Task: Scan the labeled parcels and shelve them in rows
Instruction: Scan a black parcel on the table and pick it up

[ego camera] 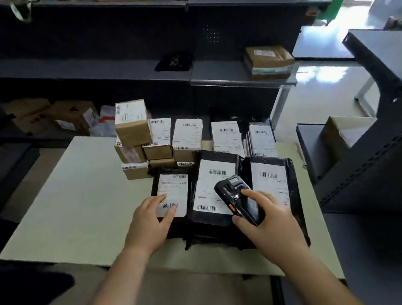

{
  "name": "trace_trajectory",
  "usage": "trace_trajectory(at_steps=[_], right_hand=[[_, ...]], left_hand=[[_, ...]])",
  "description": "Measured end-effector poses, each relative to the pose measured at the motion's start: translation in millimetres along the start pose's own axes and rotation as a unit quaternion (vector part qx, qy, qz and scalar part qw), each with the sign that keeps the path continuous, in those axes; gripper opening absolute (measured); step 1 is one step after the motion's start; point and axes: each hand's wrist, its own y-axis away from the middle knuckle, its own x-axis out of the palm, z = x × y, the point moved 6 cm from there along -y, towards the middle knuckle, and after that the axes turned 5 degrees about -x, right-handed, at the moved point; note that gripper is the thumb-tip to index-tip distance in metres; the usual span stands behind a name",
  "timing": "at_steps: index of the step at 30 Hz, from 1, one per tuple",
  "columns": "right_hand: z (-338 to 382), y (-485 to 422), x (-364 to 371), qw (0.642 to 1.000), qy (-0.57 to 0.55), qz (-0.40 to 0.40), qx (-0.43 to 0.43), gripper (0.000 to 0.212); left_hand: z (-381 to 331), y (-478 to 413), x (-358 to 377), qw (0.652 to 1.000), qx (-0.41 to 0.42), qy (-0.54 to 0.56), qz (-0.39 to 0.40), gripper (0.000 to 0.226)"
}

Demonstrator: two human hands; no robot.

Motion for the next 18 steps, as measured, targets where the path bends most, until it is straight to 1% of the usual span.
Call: trace_trajectory(at_steps=[3,6,9,12,15,18], right_hand=[[3.6,-2.8,6.3,1.000,0.010,-0.019,0.014,0.056],[5.5,-0.7,13.4,0.999,0.016,-0.029,0.026,0.056],[7.8,4.5,19.3,0.999,0.020,-0.031,0.025,0.056],[10.9,6.7,23.3,0.998,0.016,-0.037,0.044,0.056],[15.2,5.8,27.9,0.998,0.010,-0.047,0.045,0.055],[17.7,3.7,32.7,0.997,0.011,-0.056,0.047,0.056]], left_hand=[[26.2,-25.3,13.7,0.999,-0.034,0.001,0.033,0.047],[39.3,-43.6,28.3,0.997,-0.022,-0.020,0.070,0.047],[42.0,-55.5,37.3,0.993,-0.002,-0.062,0.096,0.047],[47.7,-61.6,44.4,0.985,-0.025,-0.126,0.116,0.046],[53.5,-63.9,56.3,0.971,-0.041,-0.180,0.150,0.051],[51.0,-66.1,63.1,0.974,-0.051,-0.172,0.142,0.055]])
